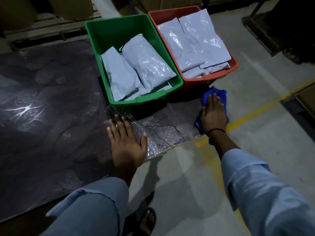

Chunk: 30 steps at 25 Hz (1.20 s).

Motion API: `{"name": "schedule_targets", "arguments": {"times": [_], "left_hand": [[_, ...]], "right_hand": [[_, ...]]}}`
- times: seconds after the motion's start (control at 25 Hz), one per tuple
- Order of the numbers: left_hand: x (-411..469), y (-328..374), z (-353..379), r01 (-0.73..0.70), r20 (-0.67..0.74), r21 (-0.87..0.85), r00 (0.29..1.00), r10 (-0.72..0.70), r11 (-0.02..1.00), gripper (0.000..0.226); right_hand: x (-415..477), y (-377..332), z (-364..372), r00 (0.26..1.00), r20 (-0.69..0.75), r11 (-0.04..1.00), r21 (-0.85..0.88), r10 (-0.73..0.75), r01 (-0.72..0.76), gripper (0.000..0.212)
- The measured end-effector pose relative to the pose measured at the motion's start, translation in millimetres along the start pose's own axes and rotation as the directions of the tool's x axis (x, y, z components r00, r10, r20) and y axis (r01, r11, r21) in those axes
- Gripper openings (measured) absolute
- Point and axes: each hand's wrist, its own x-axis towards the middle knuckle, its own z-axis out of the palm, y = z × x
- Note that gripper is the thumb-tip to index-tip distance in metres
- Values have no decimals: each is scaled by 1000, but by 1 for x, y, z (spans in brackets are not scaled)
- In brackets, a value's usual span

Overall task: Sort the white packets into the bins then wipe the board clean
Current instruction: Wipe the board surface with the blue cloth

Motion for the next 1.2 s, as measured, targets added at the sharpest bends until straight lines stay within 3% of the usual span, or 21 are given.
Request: {"name": "schedule_targets", "arguments": {"times": [0.04, 0.12, 0.16, 0.24, 0.28, 0.32, 0.4, 0.44, 0.52, 0.6, 0.72, 0.8, 0.96, 1.08, 1.2], "left_hand": [[0, 0, 0, 2, -6, 2, 1000, -2, 1000, 88], [0, -1, -1, 0, -4, 0, 1000, 1, 1000, 88], [0, -2, -1, -3, 2, 5, 1000, 3, 1000, 88], [0, -1, -2, 4, 8, 10, 1000, -4, 1000, 88], [0, 0, -2, 9, 9, 6, 1000, -9, 1000, 88], [0, 1, -2, 8, 9, 2, 1000, -8, 1000, 88], [0, 0, 0, 3, 4, 8, 1000, -3, 1000, 88], [0, -1, 0, 7, 3, 9, 1000, -7, 1000, 88], [-1, -1, 1, 4, 3, 1, 1000, -4, 1000, 88], [0, -1, 1, -2, 3, -18, 1000, 2, 1000, 88], [-2, -3, 2, -1, 4, -38, 1000, 1, 999, 88], [-1, -4, -1, -6, 33, -64, 999, 8, 998, 88], [-5, -23, -13, -47, 62, -168, 996, 59, 985, 76], [-26, -82, -22, -34, 45, -199, 998, 44, 979, 69], [-32, -170, -37, -19, 18, -99, 1000, 20, 995, 71]], "right_hand": [[2, -9, 1, 994, 2, 994, -13, 110, -110, 63], [-24, -50, 9, 999, 41, 999, 20, 25, -26, 63], [-46, -65, 14, 987, 59, 988, 30, -153, 151, 63], [-75, -64, 12, 830, 111, 836, 21, -547, 548, 62], [-67, -55, 7, 779, 124, 787, 37, -615, 616, 62], [-54, -47, 5, 801, 104, 807, 39, -590, 589, 62], [-32, -38, 7, 958, 56, 959, 30, -282, 281, 60], [-24, -37, 11, 993, 36, 993, 42, -113, 112, 59], [-18, -45, 19, 995, 23, 994, 46, 100, -100, 58], [-17, -52, 22, 989, 19, 988, 46, 146, -147, 58], [-29, -58, 18, 998, 38, 997, 61, 46, -49, 59], [-65, -77, 16, 993, 35, 988, 106, -116, 112, 61], [-160, -146, 11, 905, 100, 889, 262, -413, 376, 62], [-201, -196, 7, 833, 131, 819, 316, -537, 478, 60], [-211, -252, 6, 753, 133, 743, 343, -644, 575, 60]]}}
